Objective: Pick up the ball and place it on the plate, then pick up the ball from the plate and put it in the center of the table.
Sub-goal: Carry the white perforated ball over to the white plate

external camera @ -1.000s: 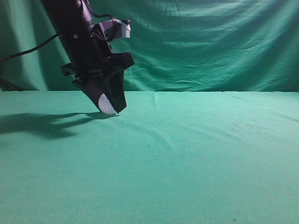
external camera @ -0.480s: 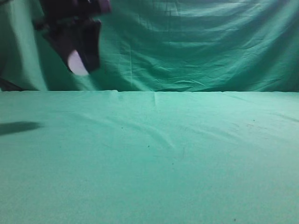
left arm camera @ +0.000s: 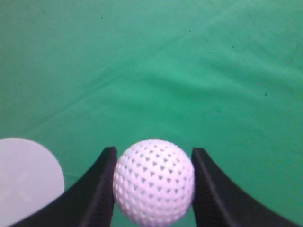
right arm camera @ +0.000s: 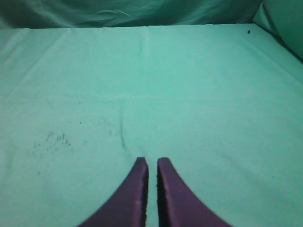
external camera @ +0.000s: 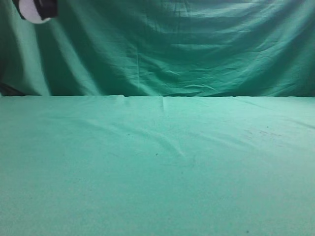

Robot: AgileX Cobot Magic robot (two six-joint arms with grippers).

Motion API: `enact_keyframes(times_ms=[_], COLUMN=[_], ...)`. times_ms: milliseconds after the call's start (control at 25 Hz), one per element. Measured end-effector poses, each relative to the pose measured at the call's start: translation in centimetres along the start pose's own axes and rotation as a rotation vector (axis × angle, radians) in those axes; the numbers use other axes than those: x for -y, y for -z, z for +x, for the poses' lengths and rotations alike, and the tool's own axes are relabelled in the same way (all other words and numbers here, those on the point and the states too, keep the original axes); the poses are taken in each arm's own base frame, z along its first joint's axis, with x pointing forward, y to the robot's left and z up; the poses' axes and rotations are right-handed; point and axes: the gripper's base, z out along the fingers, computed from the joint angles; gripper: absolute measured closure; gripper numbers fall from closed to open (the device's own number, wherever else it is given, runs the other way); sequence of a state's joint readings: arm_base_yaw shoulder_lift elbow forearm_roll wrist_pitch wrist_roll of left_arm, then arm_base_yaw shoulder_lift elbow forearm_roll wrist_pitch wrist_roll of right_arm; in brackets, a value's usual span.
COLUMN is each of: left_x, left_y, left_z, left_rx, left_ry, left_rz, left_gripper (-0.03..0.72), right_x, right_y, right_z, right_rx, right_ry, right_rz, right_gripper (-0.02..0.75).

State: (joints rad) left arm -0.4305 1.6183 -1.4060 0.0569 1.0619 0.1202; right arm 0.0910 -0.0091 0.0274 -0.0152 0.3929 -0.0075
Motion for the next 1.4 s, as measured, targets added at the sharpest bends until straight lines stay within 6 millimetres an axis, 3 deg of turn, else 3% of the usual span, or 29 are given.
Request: enact_keyframes(times_ms=[160,320,600,760,920,1080,1240,1400], left_x=[-0.9,-4.0,-9.4,-10.8,-11.1,-11.2,-11.6,-11.9], left_y=[1.0,0.9,-0.8,-2.3,-3.5,-3.5,-3.5,-3.5], left_z=[1.3,3.9,9.0,11.4,12.4,12.2,11.9,11.8], left_rx=[0.006,-0.027,-0.086,-0.081,-0.058,-0.025,0.019,0.042], left_ry=[0.04,0.176,0.409,0.49,0.499,0.497,0.49,0.462], left_rz=[-0.019,-0.019,-0.018,-0.016,-0.036,-0.053,-0.079,-0.118], left_gripper=[0.376,0.376,0.376,0.376,0.376,0.376,0.376,0.376], right_x=[0.0,0.0,-0.3,-0.3,-0.2,-0.5,-0.6,-0.9], right_y=[0.0,0.0,0.2,0.4,0.5,0.6,1.3,0.4], right_z=[0.0,-0.2,-1.6,-2.6,-2.9,-2.9,-5.6,-8.1], right_rx=[0.0,0.024,0.18,0.281,0.317,0.259,0.218,0.038], right_ry=[0.0,-0.007,-0.138,-0.343,-0.445,-0.414,-0.284,-0.155], right_rz=[0.0,-0.002,-0.041,-0.078,-0.096,-0.107,-0.111,-0.123], right_gripper=[0.673,0.673,0.673,0.673,0.673,0.673,0.673,0.673])
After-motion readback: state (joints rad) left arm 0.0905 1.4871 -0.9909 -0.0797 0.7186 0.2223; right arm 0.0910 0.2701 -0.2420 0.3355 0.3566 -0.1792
